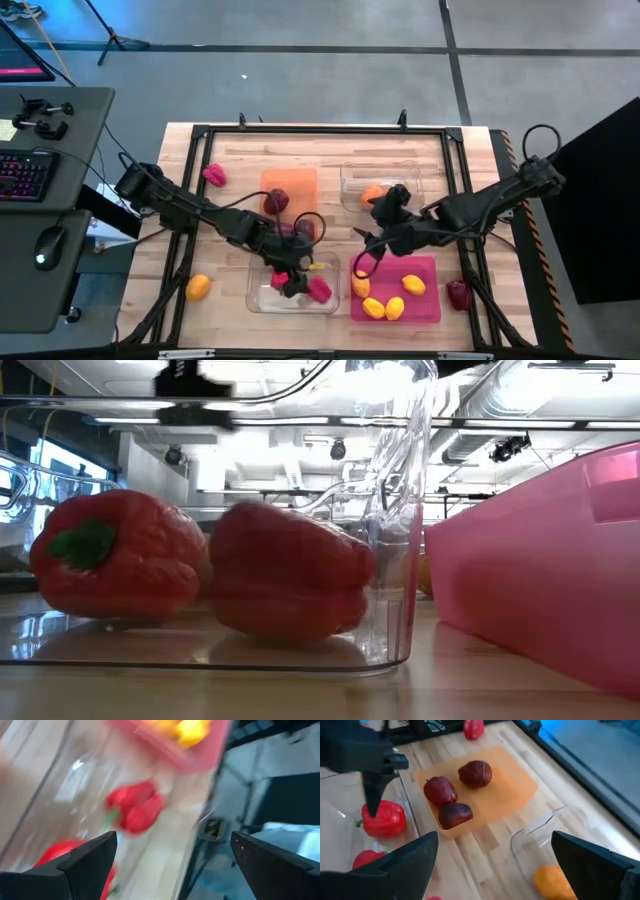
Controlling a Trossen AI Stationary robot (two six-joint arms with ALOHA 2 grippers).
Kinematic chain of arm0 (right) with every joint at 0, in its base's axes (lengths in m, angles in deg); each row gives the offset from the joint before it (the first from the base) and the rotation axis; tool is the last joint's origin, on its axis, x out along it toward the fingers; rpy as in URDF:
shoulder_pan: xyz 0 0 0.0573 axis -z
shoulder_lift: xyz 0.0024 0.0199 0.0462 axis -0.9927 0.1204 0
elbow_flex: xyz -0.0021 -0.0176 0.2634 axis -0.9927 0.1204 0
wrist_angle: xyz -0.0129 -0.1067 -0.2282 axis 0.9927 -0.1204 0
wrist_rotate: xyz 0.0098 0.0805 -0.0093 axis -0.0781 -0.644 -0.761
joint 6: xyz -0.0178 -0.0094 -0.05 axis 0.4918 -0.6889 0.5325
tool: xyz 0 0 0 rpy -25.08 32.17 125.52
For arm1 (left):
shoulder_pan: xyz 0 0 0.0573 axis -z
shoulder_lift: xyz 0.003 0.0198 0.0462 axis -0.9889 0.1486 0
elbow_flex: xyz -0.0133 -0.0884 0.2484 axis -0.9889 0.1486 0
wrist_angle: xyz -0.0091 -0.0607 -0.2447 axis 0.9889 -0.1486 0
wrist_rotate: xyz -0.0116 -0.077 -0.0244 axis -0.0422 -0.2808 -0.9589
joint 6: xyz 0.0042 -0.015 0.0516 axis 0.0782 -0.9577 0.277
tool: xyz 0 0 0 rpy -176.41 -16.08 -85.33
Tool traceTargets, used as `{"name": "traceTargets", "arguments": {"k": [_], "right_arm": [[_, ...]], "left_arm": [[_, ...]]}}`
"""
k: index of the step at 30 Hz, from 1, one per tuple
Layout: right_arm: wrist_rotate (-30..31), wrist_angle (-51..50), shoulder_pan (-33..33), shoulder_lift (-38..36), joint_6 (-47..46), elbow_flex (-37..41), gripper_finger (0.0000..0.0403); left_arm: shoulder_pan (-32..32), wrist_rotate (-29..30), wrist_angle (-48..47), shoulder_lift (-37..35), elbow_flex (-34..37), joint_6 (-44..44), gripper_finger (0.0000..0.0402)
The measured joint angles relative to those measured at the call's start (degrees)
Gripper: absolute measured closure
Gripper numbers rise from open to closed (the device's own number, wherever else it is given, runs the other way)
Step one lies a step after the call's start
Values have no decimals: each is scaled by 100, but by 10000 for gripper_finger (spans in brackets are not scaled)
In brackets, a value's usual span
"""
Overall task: Sort produce into baskets
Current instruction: Put the red bell pepper into the bottom transparent bin
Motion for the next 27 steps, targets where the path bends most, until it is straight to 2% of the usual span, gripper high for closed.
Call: {"name": "traceTargets", "arguments": {"k": [4, 8, 12, 15, 18, 20, 23, 25, 27], "right_arm": [[61, -19, 4, -247, 543, 0, 24], [412, -16, 101, -360, 978, 0, 24], [761, -20, 384, -348, 1212, 0, 24], [741, -20, 752, -342, 1268, 0, 24], [746, 8, 1221, -338, 1268, 0, 24], [728, 98, 1590, -338, 1203, 0, 24], [599, 313, 2195, -338, 1130, 0, 24], [416, 510, 2591, -338, 1116, 0, 24], [147, 730, 2960, -338, 1116, 0, 24]], "left_arm": [[-192, 44, -1397, -85, 2, 27, 23], [-457, 521, -2858, -366, 7, 774, 23], [-645, 1708, -3484, -806, 7, 1526, 23], [-1054, 2699, -3773, -1190, 30, 1361, 23], [-1741, 3425, -3943, -1813, 516, 827, 23], [-2362, 3460, -3831, -2272, 1087, 204, 23], [-3241, 3029, -3103, -2887, 2135, -708, 23], [-3649, 2692, -2417, -3174, 2730, -1241, 23], [-3940, 2470, -1794, -3343, 3192, -1413, 23]]}}
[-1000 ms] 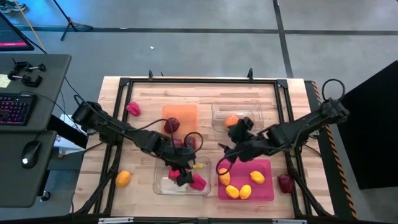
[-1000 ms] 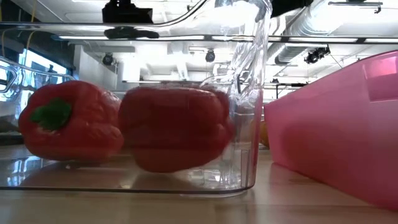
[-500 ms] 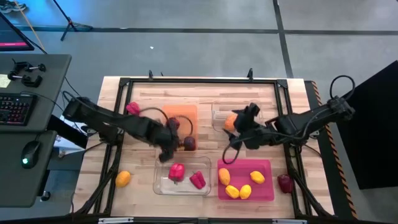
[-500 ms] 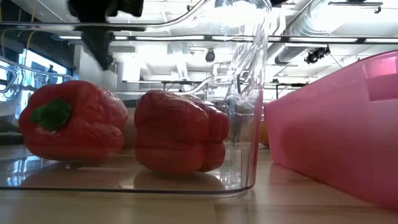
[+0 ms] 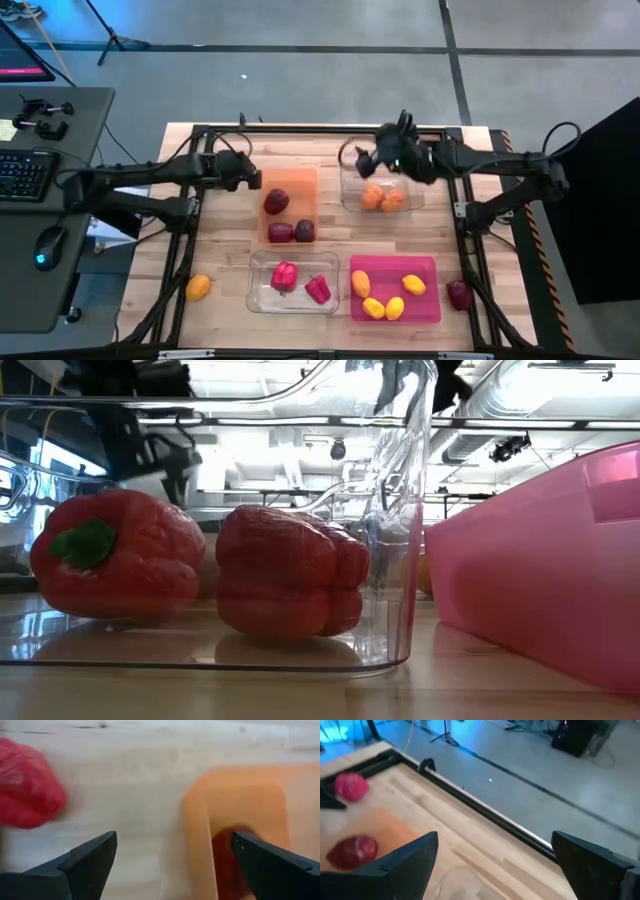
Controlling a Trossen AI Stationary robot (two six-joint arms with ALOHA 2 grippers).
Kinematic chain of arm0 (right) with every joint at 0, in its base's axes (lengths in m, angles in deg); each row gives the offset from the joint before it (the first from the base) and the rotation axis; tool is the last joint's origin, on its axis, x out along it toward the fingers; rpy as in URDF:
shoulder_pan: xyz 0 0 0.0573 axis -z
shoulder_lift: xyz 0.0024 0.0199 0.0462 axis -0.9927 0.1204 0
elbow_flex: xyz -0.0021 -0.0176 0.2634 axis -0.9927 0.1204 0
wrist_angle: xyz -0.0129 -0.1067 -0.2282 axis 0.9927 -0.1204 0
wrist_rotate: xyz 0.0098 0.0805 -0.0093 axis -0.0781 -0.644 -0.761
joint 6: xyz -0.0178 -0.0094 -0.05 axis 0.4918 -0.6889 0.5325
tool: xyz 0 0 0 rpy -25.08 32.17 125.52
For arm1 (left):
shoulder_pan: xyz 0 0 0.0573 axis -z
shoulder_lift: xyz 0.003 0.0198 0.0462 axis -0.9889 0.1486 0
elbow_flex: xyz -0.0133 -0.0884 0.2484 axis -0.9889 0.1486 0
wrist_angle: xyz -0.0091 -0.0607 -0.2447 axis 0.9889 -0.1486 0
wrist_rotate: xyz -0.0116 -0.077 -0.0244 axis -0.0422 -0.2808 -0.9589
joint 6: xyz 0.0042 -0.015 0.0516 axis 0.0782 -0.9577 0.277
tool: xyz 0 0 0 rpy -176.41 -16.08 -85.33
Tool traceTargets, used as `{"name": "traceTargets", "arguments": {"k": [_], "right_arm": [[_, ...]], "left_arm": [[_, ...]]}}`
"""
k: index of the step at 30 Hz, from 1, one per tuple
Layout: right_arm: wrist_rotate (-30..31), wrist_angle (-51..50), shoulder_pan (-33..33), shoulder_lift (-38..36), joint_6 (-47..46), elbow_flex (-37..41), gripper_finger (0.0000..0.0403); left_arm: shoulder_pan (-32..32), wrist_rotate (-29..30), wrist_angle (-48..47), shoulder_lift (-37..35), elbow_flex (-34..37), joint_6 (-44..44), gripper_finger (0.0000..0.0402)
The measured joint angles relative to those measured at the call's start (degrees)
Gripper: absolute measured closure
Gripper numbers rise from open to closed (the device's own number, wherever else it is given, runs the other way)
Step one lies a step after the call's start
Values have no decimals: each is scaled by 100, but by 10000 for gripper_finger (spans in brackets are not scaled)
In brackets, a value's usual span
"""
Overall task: Sort produce into baskets
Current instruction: Put the red bell pepper into the bottom transparent bin
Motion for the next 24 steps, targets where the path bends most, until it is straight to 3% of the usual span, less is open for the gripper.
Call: {"name": "traceTargets", "arguments": {"k": [4, 7, 14, 19, 24], "right_arm": [[-699, 356, 608, 1, 3, 0, 24], [-1122, 535, 910, 2, 222, 0, 24], [-1900, 511, 1335, 2, 818, 0, 24], [-2158, 458, 1474, 4, 1314, 0, 24], [-2396, 459, 1660, 4, 1655, 0, 24]], "left_arm": [[-369, 161, 629, -92, 411, -297, 23], [-601, 798, 535, -93, 429, -860, 23], [-779, 1615, -849, -65, 477, -2145, 23], [-786, 1808, -1321, -50, 596, -3297, 23], [-795, 1781, -1082, 80, 652, -3174, 23]]}}
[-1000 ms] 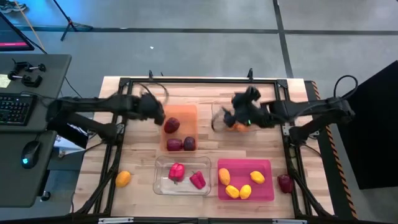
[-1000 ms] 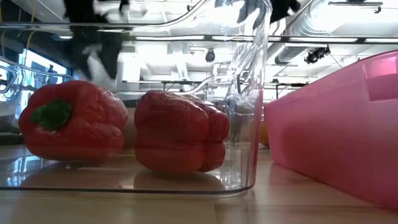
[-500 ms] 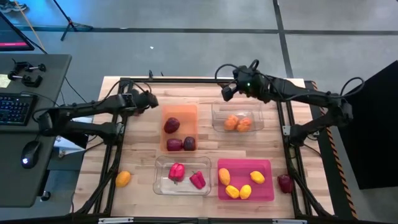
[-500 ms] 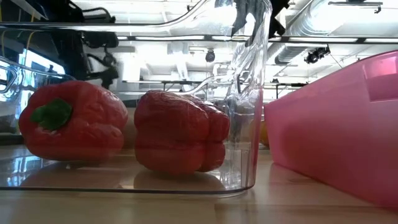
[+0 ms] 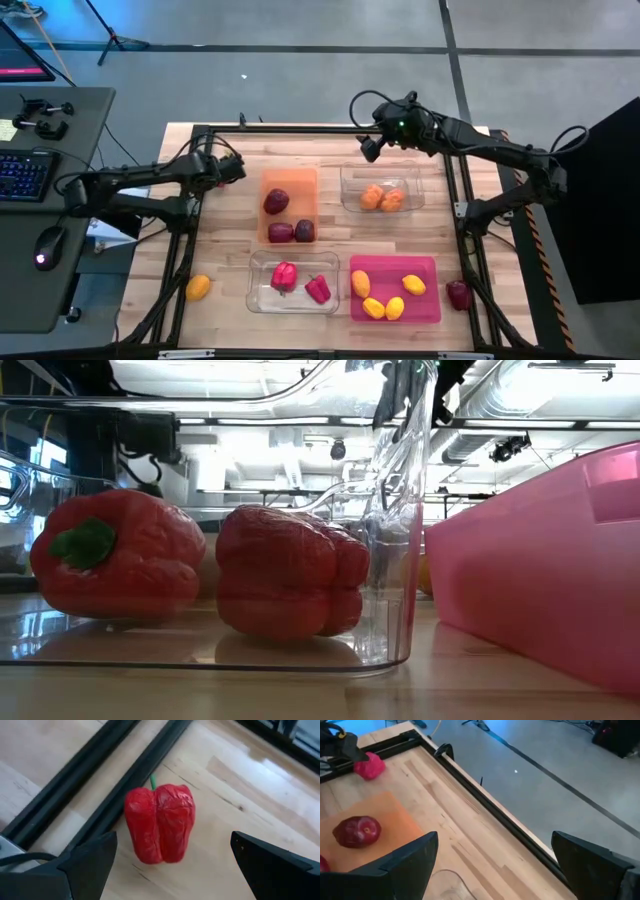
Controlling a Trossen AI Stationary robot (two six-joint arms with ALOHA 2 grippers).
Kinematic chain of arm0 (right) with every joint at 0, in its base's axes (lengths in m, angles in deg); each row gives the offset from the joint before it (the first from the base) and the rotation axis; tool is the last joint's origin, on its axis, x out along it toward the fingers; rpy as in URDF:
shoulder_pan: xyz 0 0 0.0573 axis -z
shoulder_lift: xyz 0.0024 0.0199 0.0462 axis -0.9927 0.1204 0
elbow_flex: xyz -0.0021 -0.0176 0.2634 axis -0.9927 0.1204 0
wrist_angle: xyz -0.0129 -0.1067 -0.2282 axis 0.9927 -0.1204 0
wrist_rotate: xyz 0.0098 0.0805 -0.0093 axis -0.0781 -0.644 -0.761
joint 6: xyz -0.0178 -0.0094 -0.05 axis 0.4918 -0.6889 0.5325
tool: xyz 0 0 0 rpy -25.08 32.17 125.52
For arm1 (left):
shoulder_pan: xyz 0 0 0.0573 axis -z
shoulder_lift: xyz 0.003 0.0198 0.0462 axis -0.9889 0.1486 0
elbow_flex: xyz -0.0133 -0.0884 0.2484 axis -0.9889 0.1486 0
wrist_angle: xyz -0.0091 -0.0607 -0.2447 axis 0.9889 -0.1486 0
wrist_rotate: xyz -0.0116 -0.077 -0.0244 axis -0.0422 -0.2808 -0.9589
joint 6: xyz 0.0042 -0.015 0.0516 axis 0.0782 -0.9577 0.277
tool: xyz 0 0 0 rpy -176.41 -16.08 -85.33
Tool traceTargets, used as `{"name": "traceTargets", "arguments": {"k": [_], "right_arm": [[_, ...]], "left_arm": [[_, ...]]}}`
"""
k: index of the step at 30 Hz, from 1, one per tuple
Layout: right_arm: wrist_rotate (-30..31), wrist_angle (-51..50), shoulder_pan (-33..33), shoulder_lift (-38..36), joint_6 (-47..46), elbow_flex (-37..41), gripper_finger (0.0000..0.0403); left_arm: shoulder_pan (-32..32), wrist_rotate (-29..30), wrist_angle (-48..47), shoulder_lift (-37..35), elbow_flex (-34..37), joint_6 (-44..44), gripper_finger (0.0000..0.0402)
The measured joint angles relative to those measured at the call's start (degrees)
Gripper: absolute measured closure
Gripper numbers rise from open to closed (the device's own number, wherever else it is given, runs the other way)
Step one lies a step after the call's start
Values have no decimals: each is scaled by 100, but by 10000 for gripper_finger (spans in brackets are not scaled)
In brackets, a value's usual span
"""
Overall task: Sort produce into baskets
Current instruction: Put the red bell pepper into the bottom transparent bin
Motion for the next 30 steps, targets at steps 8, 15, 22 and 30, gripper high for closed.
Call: {"name": "traceTargets", "arguments": {"k": [8, 15, 22, 30], "right_arm": [[-414, -2, 239, 2, 192, 0, 24], [-663, -4, 343, 2, 387, 0, 24], [-674, -6, 346, 2, 513, 0, 24], [-673, -6, 346, 2, 533, 0, 24]], "left_arm": [[-2, 17, 27, 46, 0, 14, 23], [-49, 188, 187, 46, 0, 28, 23], [-49, 279, 182, 46, 0, 17, 23], [-47, -8, 178, 46, 0, 16, 23]]}}
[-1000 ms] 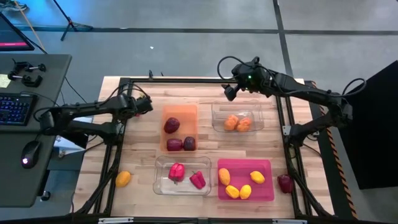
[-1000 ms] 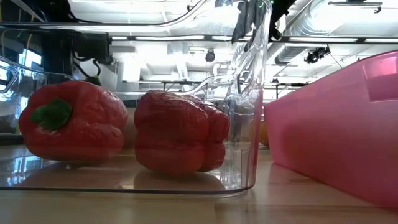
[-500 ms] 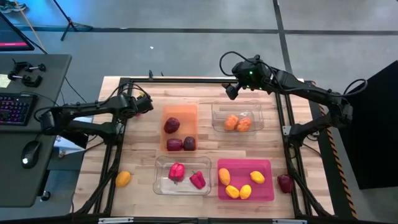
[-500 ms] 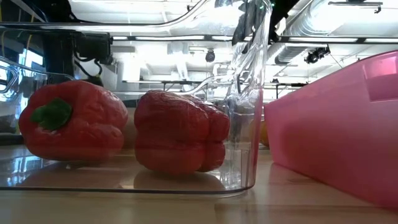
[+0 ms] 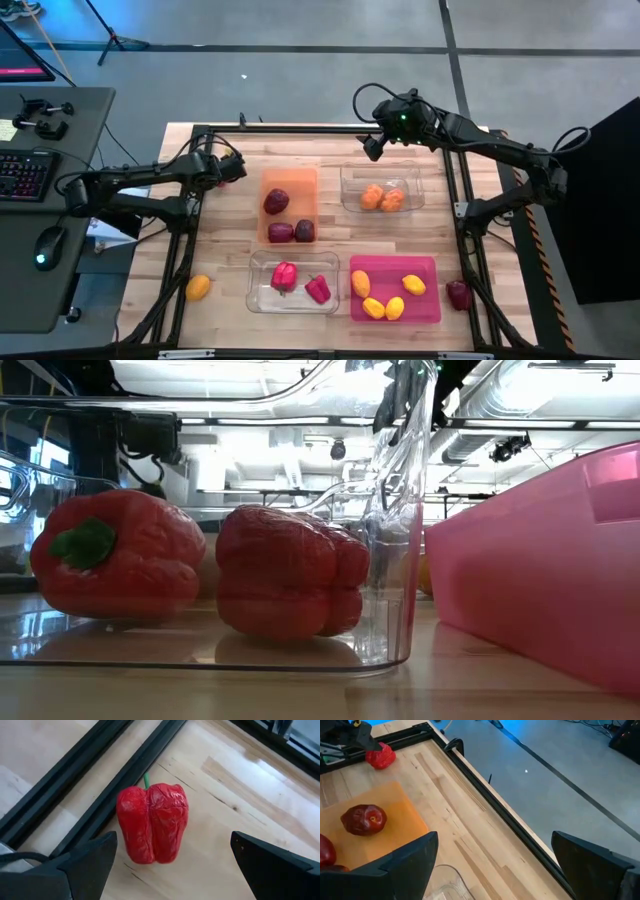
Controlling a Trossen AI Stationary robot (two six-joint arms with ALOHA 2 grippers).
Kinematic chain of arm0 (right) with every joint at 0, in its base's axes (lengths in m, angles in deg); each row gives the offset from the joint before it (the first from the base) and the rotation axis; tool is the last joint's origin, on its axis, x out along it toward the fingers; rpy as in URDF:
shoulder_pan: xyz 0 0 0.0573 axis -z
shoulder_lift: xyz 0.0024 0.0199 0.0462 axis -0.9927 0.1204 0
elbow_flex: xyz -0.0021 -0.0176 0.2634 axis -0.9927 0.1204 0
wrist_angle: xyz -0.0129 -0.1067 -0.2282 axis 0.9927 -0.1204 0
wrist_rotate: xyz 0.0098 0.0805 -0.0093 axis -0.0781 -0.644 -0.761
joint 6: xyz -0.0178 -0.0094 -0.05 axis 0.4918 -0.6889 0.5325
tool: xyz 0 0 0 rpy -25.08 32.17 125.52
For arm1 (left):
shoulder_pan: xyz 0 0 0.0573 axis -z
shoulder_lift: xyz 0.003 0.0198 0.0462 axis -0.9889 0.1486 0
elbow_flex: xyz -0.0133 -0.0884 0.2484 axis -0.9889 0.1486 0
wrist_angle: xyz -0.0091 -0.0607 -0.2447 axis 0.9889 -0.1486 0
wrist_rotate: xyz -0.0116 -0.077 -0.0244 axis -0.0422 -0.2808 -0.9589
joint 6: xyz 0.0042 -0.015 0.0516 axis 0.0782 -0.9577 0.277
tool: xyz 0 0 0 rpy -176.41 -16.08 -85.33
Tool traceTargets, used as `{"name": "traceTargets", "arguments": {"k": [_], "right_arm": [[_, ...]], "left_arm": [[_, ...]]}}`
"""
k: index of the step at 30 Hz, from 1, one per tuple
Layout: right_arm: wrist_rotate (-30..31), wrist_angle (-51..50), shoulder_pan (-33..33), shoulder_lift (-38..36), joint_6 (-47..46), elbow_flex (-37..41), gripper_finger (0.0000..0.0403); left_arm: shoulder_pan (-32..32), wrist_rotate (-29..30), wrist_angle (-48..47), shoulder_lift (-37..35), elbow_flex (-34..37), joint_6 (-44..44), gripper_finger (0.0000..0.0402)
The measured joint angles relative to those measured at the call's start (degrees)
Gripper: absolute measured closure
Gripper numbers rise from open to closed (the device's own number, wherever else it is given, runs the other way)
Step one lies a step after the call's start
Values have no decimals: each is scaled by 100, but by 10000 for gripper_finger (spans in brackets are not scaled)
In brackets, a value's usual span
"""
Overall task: Sort produce into baskets
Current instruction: Put the red bell pepper into the bottom transparent bin
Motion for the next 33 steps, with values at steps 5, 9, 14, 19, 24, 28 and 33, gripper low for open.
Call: {"name": "traceTargets", "arguments": {"k": [5, 9, 14, 19, 24, 28, 33], "right_arm": [[0, 0, 0, 0, 121, 0, 24], [0, 0, 0, 0, 151, 0, 24], [0, 0, 0, 0, 151, 0, 24], [0, 2, 0, 0, 151, 0, 24], [0, 0, 0, 0, 151, 0, 24], [0, 0, 0, 0, 151, 0, 24], [0, 0, 0, 0, 151, 0, 24]], "left_arm": [[-6, 267, 29, 0, 0, -19, 23], [-24, 240, 34, 0, 0, -138, 23], [-24, 194, 32, 0, 0, -145, 23], [-121, 257, -58, 168, 0, -150, 23], [-364, 255, -62, 641, 0, -145, 23], [-508, 263, 43, 1021, 0, -143, 23], [-649, 258, 369, 1485, 0, -121, 23]]}}
